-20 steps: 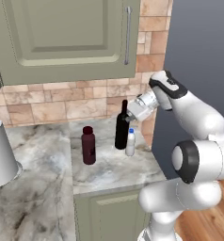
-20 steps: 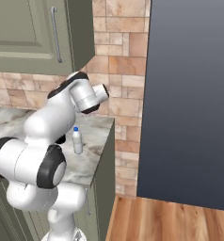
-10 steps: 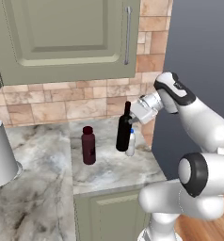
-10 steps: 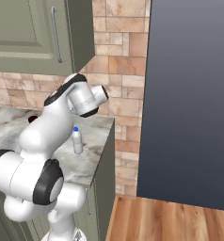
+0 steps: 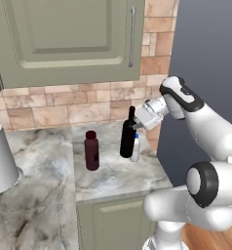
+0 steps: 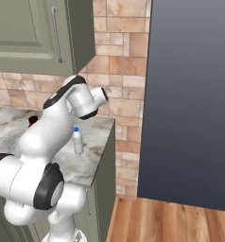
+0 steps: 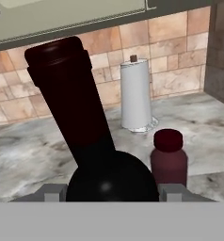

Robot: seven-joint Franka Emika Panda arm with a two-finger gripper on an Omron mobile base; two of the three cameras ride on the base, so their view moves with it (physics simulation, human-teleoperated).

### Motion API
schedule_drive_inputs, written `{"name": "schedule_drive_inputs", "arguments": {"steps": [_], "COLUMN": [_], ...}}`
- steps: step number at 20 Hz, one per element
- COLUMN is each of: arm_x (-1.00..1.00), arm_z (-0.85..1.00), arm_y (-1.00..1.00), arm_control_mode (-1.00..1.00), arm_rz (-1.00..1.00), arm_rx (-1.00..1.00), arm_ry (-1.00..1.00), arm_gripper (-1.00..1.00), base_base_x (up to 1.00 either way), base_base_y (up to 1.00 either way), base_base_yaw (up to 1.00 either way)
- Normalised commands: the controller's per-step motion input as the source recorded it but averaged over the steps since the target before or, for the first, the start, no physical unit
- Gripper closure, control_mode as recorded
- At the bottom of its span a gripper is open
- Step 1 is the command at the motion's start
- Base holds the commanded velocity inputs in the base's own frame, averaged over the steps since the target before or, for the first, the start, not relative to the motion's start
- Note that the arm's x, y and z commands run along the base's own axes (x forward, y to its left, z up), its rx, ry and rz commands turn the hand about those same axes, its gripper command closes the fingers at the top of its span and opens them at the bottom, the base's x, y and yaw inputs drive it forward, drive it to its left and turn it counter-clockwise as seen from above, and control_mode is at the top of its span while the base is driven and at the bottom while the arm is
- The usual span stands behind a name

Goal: Place the drinks on the dining counter in a tight cluster.

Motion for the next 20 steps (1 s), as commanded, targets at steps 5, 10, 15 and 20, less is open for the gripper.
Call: {"name": "schedule_drive_inputs", "arguments": {"steps": [5,10,15,20], "arm_x": [0.00,0.00,0.00,0.00], "arm_z": [0.00,0.00,0.00,0.00], "arm_y": [0.00,0.00,0.00,0.00], "arm_control_mode": [1.00,1.00,1.00,1.00], "arm_rz": [0.00,0.00,0.00,0.00], "arm_rx": [0.00,0.00,0.00,0.00], "arm_ry": [0.00,0.00,0.00,0.00], "arm_gripper": [1.00,1.00,1.00,1.00], "base_base_x": [-0.96,-1.00,-0.56,0.00], "base_base_y": [-0.06,-0.05,-0.01,0.00], "base_base_yaw": [-0.06,-0.04,-0.36,-1.00]}}
